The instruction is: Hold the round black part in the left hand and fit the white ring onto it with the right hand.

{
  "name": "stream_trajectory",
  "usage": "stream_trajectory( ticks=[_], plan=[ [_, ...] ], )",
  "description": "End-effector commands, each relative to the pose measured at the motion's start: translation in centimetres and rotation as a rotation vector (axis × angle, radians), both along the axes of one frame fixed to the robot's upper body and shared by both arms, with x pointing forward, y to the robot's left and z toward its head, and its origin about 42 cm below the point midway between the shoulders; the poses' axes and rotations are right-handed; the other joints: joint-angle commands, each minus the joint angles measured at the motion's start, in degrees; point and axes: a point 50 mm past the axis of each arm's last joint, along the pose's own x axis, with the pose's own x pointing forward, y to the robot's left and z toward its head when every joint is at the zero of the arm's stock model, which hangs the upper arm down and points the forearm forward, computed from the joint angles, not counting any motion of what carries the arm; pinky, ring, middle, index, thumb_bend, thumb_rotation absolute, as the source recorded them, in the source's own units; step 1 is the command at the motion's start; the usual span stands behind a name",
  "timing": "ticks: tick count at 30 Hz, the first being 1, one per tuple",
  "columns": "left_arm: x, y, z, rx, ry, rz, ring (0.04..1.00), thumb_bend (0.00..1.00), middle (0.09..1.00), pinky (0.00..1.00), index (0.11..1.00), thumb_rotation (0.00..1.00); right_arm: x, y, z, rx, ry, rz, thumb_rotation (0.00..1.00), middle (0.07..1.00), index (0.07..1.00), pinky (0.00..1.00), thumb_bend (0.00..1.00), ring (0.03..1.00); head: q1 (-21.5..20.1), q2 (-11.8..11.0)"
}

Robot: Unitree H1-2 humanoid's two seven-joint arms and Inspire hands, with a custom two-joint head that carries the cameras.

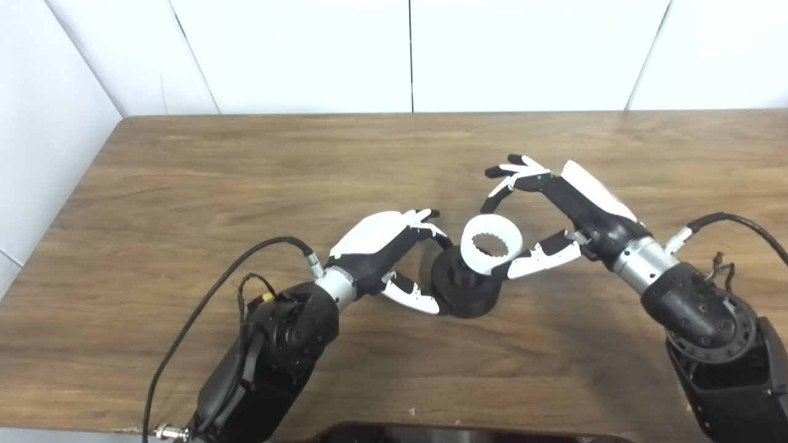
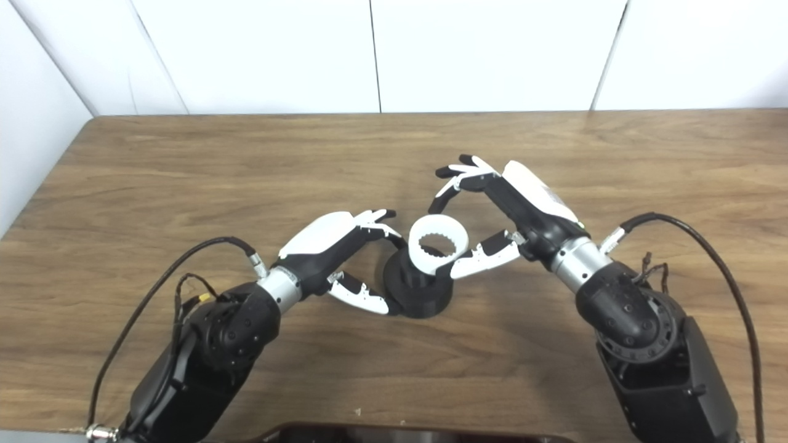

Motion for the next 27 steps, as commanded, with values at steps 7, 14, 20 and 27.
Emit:
stream_trajectory(
  ticks=[7,14,20,27],
  plan=[
    [-0.2,-1.0,0.0,-0.016,0.038,-0.052,1.0,0.83,0.993,0.84,0.737,0.27,0.3,0.6,0.9,-0.004,-0.063,0.016,0.15,0.874,0.489,0.92,0.52,0.979,0.2,0.0],
    [-0.2,-1.0,-0.1,-0.015,0.033,-0.055,1.0,0.83,0.991,0.85,0.738,0.27,0.2,0.8,0.5,-0.002,-0.057,0.026,0.15,0.874,0.489,0.92,0.52,0.982,0.1,0.0],
    [-0.2,-1.1,-0.1,-0.023,0.031,-0.055,1.0,0.83,0.992,0.84,0.738,0.28,0.3,1.0,0.1,0.004,-0.058,0.031,0.15,0.867,0.488,0.9,0.52,0.977,0.0,-0.2],
    [-0.1,-1.3,0.1,-0.021,0.04,-0.054,1.0,0.83,0.996,0.85,0.742,0.28,0.4,1.2,-0.2,0.007,-0.052,0.03,0.15,0.869,0.488,0.92,0.52,0.979,0.0,-0.2]
  ],
)
